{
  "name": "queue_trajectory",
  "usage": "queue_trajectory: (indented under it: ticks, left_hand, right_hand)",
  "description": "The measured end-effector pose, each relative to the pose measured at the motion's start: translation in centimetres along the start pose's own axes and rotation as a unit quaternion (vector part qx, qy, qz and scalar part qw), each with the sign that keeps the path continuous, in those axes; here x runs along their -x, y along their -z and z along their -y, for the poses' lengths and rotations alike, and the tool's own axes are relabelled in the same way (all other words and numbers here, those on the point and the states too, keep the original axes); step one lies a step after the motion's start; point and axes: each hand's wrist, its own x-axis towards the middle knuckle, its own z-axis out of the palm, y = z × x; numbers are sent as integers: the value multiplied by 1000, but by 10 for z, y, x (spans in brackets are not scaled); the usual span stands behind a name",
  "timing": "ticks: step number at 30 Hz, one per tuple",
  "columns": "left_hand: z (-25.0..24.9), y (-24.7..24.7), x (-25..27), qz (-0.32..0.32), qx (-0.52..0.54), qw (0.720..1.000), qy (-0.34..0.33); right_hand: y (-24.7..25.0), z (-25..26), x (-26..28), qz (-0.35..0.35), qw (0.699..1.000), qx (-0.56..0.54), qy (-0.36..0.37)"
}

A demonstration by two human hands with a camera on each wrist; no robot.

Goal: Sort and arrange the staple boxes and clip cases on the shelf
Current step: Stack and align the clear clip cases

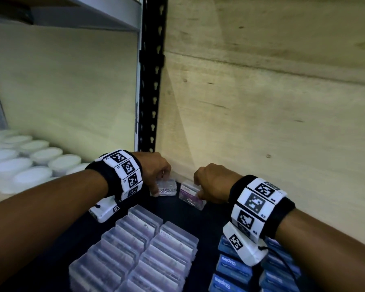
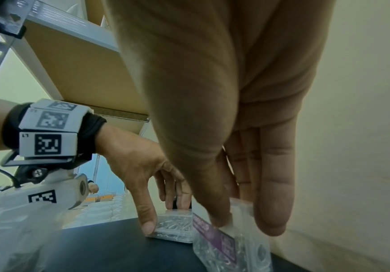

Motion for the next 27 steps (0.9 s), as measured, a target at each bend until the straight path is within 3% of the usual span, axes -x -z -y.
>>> queue_trajectory:
  ticks: [5,15,22,27]
  left_hand:
    - [4,4,3,11,15,1000,-4]
    - [7,9,29,125,144,982,-9]
    - [-4,1,26,121,261,954,78]
    - [-6,-1,19,114,274,949,110]
  right_hand:
    - [-4,-4,-5,-3,1000,0,1]
    - [-7,-9,2,1,1000,-8,4]
    - [-5,-10,14,18,1000,-23,-1]
    - [-9,-10,18,9,999,-37,-15]
